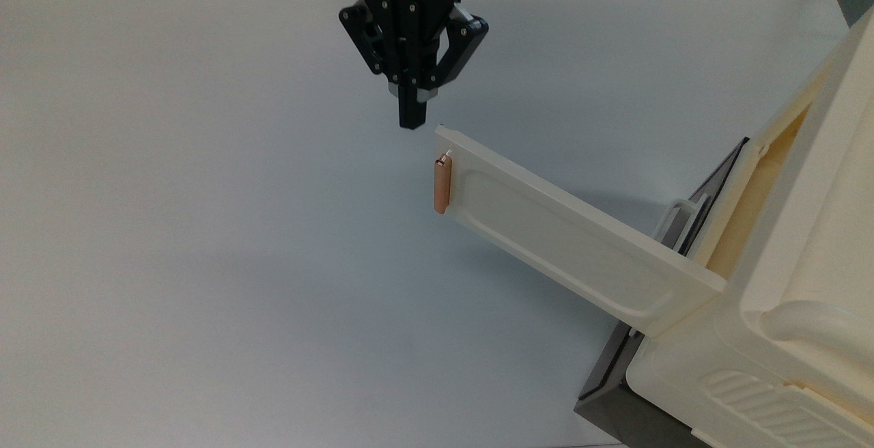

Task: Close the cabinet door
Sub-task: 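Lower the gripper to the outer face of the open cream door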

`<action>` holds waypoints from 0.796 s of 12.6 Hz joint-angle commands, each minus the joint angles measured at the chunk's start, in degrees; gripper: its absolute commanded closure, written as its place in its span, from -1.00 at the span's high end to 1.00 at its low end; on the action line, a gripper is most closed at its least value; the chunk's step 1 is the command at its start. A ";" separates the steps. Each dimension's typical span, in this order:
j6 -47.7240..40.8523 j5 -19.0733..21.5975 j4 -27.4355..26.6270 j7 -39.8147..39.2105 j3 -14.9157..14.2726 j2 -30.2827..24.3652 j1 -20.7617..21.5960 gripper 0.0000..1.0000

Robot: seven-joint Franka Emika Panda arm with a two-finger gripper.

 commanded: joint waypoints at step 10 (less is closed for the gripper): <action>16.47 1.07 0.98 8.11 -6.23 4.94 5.76 -0.91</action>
